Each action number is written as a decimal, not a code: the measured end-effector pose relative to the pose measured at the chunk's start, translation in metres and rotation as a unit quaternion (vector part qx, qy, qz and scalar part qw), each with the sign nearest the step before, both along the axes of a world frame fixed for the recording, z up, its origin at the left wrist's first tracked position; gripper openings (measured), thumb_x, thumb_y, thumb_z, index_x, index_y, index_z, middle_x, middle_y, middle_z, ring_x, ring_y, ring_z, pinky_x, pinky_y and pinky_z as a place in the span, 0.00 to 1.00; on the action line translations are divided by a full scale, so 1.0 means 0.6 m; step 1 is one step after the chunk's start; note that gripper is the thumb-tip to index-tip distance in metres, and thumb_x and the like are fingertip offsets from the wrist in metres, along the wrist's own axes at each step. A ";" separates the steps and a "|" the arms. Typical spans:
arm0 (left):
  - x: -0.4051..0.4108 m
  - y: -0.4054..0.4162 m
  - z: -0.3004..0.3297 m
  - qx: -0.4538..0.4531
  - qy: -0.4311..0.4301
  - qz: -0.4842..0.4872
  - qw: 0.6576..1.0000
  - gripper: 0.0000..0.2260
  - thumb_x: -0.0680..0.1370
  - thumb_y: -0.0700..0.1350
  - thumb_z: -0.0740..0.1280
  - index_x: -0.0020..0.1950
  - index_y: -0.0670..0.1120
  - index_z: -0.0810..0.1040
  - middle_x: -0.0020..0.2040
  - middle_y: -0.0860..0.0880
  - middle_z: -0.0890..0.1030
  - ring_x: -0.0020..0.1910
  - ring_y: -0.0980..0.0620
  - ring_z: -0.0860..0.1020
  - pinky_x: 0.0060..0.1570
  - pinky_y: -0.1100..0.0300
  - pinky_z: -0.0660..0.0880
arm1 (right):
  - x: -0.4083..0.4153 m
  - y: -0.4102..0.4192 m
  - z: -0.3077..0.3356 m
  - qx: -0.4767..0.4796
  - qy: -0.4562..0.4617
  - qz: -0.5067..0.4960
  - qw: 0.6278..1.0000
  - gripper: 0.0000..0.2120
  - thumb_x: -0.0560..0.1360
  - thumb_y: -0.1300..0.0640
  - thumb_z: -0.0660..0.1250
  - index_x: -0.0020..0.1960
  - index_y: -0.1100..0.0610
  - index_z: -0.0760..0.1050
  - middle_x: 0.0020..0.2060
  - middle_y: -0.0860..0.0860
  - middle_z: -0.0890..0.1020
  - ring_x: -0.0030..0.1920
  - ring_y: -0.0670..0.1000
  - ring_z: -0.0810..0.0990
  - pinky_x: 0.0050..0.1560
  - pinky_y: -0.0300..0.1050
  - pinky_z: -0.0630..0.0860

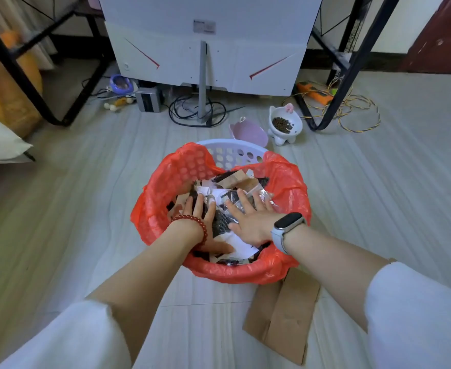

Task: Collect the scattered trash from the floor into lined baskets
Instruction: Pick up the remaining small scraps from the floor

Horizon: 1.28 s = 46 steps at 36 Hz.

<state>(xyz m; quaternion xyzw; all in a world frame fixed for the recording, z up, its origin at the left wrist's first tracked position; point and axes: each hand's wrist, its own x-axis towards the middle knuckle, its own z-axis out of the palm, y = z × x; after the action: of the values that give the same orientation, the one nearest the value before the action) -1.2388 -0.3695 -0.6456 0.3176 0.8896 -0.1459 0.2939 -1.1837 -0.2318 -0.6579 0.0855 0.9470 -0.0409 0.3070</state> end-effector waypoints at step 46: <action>0.628 0.163 -0.036 0.261 -0.205 -0.329 0.884 0.18 0.78 0.46 0.60 0.68 0.46 0.67 0.66 0.44 0.67 0.63 0.44 0.68 0.61 0.49 0.69 | 0.821 0.089 0.096 -0.127 0.130 -0.445 0.877 0.11 0.78 0.61 0.59 0.56 0.61 0.78 0.51 0.56 0.81 0.53 0.55 0.78 0.50 0.39 0.69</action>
<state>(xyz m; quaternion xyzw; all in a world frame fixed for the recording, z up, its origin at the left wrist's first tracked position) -0.8621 -0.2719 -0.6670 0.6800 0.6601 0.0712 0.3111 -0.6910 -0.1784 -0.6001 0.4522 0.8271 -0.3035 0.1387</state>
